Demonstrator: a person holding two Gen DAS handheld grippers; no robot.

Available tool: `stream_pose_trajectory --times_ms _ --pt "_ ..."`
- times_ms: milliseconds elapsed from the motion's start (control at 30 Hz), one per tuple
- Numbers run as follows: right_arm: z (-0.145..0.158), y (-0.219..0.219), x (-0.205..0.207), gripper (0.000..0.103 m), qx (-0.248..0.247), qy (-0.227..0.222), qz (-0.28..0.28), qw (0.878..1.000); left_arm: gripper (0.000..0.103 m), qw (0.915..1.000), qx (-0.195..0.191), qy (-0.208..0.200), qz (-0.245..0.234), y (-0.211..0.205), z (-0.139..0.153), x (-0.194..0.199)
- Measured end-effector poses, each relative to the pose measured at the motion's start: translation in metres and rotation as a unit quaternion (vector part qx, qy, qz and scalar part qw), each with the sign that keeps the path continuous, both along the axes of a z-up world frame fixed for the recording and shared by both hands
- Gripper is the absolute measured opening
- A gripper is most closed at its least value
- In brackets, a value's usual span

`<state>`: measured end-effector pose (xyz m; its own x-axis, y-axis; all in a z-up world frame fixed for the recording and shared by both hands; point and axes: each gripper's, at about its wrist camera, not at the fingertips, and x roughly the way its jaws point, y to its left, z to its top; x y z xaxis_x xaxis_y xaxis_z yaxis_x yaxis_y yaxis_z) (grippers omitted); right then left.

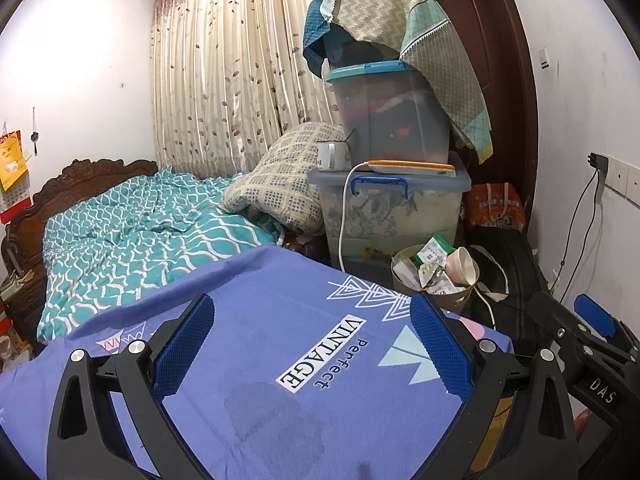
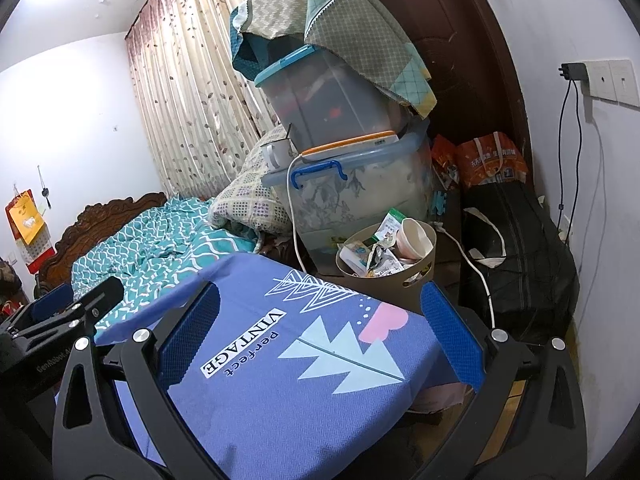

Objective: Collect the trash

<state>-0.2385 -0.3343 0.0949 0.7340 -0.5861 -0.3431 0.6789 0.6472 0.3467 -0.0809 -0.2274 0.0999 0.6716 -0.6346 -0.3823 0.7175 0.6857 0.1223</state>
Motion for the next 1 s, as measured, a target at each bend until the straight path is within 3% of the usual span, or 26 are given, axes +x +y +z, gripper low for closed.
stream_pose_trajectory --times_ms 1000 --pt "-0.0092 -0.0038 0.0021 0.099 0.015 -0.001 0.005 1.000 0.094 0.9998 0.006 -0.011 0.017 -0.0019 -0.0043 -0.0008"
